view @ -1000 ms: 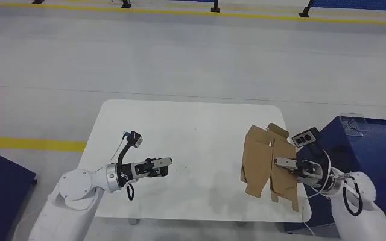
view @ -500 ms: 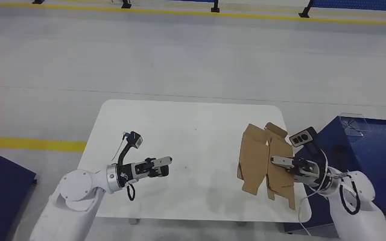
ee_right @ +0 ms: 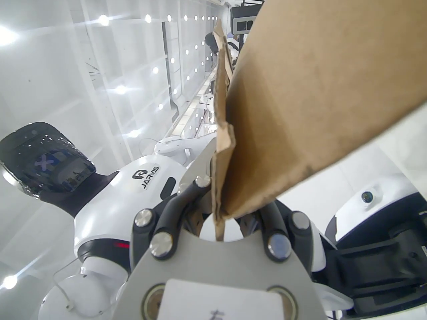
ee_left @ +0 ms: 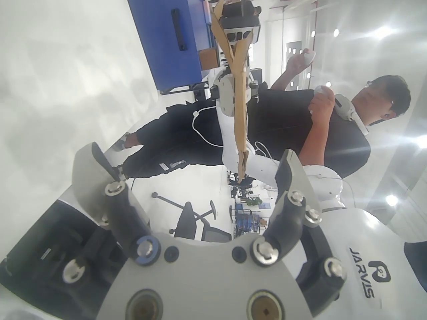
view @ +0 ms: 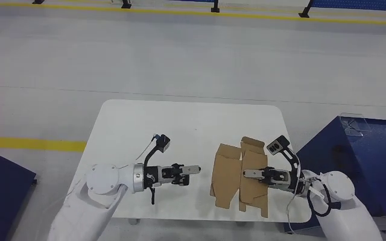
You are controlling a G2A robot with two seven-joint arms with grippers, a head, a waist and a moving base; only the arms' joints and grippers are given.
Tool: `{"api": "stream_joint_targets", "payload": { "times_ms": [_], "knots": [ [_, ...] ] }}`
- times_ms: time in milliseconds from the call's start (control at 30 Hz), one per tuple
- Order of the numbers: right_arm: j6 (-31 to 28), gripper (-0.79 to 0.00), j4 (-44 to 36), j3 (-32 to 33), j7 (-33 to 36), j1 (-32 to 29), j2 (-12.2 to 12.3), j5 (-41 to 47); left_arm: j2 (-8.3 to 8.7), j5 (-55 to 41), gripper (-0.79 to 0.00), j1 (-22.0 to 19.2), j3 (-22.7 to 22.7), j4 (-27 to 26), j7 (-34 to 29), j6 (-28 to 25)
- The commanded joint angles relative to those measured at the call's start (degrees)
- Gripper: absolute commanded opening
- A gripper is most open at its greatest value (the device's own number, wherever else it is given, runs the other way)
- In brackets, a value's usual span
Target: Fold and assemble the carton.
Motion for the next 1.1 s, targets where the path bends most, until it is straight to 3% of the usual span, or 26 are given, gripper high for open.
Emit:
{"api": "stream_joint_targets", "payload": {
  "times_ms": [0, 367, 567, 633, 700, 900, 1067],
  "knots": [
    [-0.2, -0.785, 0.3, -0.4, 0.1, 0.2, 0.0, -0.1, -0.12, 0.4, 0.0, -0.8, 1.1, 0.4, 0.0, 0.5],
    [-0.9, -0.785, -0.1, -4.2, -1.5, 1.0, -0.3, -5.2, -0.72, -1.5, 0.0, -2.2, 4.2, 1.4, 1.3, 0.7],
    [-1.0, -0.785, 0.1, -6.9, -3.2, 2.2, -0.7, -6.3, -1.2, -2.5, -0.24, -3.2, 6.3, 2.3, 2.0, 0.5],
    [-0.8, -0.785, -0.1, -7.3, -2.8, 2.5, -0.7, -6.0, -1.32, -2.6, -0.388, -3.4, 7.0, 2.9, 1.9, 1.0],
    [-0.5, -0.785, -0.2, -7.4, -2.3, 2.8, -0.7, -5.4, -1.48, -3.7, -0.406, -3.7, 7.5, 3.3, 1.4, 1.3],
    [0.2, -0.785, -0.5, -7.1, -2.3, 3.1, -0.6, -5.4, -1.72, -4.2, -0.785, -4.3, 8.5, 3.8, 1.4, 0.5],
    [0.4, -0.785, -0.6, -7.2, -2.2, 3.2, -0.6, -5.6, -1.79, -4.5, -0.785, -4.5, 8.6, 4.1, 1.4, -0.2]
  ]
}}
